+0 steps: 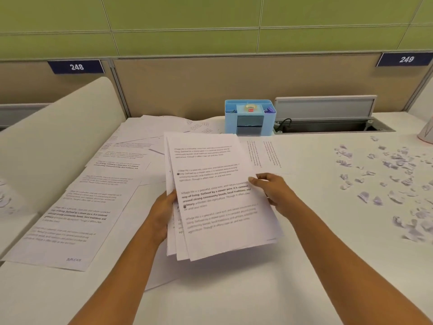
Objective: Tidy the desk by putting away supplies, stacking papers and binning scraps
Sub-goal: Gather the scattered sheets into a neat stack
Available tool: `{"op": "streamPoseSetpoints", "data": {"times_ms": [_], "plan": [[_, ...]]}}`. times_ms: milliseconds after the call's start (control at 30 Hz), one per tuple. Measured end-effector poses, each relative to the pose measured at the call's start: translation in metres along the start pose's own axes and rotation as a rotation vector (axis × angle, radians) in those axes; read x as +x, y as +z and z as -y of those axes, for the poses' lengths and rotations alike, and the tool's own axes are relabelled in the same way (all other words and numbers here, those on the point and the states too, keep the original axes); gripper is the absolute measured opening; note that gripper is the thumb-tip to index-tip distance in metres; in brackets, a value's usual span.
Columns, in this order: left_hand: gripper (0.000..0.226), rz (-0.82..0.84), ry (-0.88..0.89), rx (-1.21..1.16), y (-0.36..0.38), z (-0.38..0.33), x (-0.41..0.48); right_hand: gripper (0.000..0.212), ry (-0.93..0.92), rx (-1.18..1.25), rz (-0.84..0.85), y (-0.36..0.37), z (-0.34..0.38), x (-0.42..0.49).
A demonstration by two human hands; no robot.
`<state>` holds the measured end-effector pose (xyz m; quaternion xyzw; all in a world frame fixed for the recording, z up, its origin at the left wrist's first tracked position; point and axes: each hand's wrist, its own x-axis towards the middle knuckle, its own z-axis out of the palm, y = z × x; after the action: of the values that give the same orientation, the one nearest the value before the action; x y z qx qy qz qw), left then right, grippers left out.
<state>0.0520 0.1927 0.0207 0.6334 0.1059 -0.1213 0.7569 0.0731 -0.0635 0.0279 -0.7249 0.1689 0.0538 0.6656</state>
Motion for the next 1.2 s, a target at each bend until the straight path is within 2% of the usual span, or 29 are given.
{"op": "streamPoseSetpoints", "data": {"times_ms": [67, 200, 367, 500, 633, 733, 900, 1000, 1200], "plan": [[0.044, -0.017, -0.012, -0.007, 0.002, -0.001, 0.001, 0.031, 0.060, 0.084, 0.106, 0.005, -0.001, -0.001], [0.051, -0.031, -0.004, 0.001, 0.013, -0.005, -0.002, 0.032, 0.072, 0.168, 0.199, 0.013, -0.005, -0.004], [0.053, 0.068, 0.150, 0.008, 0.023, -0.020, -0.005, 0.028, -0.171, 0.197, 0.110, 0.010, 0.006, -0.006], [0.042, 0.162, 0.350, -0.009, 0.038, -0.040, -0.003, 0.030, -0.389, 0.215, 0.039, 0.000, 0.029, -0.012], [0.029, 0.138, 0.466, 0.028, 0.051, -0.054, 0.002, 0.023, -0.525, 0.296, 0.008, -0.011, 0.043, -0.016], [0.037, 0.126, 0.435, 0.064, 0.053, -0.045, 0.010, 0.031, -0.496, 0.286, 0.021, -0.020, 0.030, -0.016], [0.034, 0.127, 0.362, 0.098, 0.062, -0.019, 0.014, 0.039, -0.367, 0.249, 0.066, -0.017, -0.001, -0.015], [0.039, 0.122, 0.399, 0.091, 0.066, -0.027, 0.012, 0.039, -0.393, 0.265, 0.055, -0.015, 0.005, -0.016], [0.030, 0.092, 0.447, 0.097, 0.062, -0.031, 0.016, 0.033, -0.451, 0.263, 0.063, -0.016, 0.008, -0.012]]}}
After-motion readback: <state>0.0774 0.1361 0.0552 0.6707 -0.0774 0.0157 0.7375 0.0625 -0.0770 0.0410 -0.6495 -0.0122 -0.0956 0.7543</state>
